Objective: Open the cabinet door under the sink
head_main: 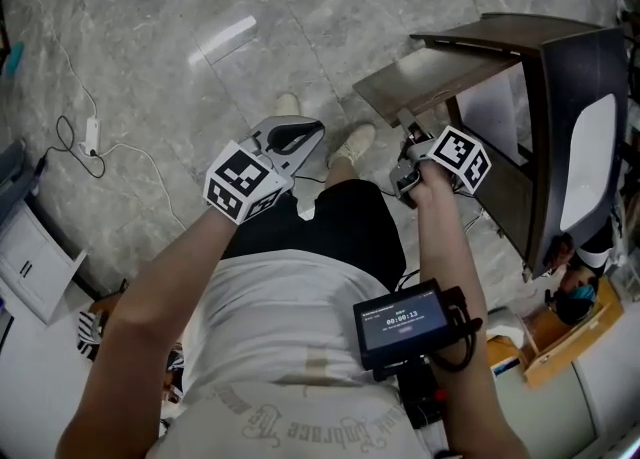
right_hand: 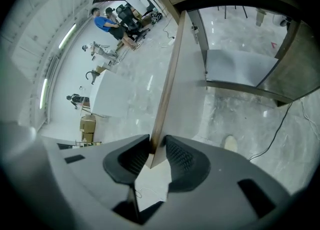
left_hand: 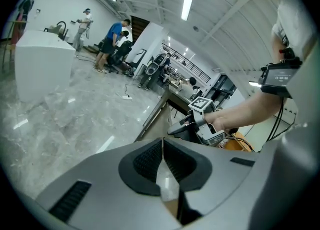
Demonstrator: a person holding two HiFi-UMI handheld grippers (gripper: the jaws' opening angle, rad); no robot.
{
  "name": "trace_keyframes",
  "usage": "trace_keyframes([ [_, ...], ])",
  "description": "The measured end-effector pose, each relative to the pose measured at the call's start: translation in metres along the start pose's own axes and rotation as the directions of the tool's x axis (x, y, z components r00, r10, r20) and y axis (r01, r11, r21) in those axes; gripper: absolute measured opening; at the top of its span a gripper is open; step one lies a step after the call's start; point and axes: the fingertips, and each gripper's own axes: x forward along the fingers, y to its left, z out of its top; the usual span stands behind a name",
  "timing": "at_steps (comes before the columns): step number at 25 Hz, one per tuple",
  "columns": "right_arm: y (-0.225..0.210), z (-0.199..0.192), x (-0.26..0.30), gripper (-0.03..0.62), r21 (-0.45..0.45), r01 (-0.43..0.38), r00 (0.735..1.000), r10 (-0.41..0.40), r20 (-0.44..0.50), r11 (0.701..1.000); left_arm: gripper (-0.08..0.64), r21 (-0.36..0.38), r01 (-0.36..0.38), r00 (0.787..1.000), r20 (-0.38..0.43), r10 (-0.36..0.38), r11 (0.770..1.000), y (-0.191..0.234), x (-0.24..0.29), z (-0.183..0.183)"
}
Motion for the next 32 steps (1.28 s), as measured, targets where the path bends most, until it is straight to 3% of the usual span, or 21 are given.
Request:
trace_keyframes([
  [7,0.038,0.018,0.028,0.118,0.045,-0.048,0.998,0.047,0.031,0.998,0.018,0.010,-0.031,0.999,0.013,0.031,0.999,-0.001,-0.026,0.007],
  [11,0.069,0.007,0.017,0.123,0.053,-0.048,0.997,0.045,0.063,0.997,0.018,0.025,-0.030,0.999,0.031,0.029,0.999,-0.015,-0.063,0.009],
  [21,0.058,0.021,0.028,0.144,-0.036,-0.020,0.994,0.024,0.105,0.999,0.018,0.055,-0.062,0.997,0.052,0.059,0.997,-0.010,-0.078,0.023],
  [27,0.073,0.019,0.008,0.149,0.076,-0.198,0.964,0.180,0.196,0.977,0.018,0.086,-0.056,0.998,0.046,0.052,0.995,-0.011,-0.103,0.030],
  [32,0.081,0.021,-0.037,0.149,-0.024,-0.253,0.942,0.252,0.222,0.967,0.018,0.092,-0.030,0.999,0.040,0.026,0.995,-0.017,-0.106,0.036],
])
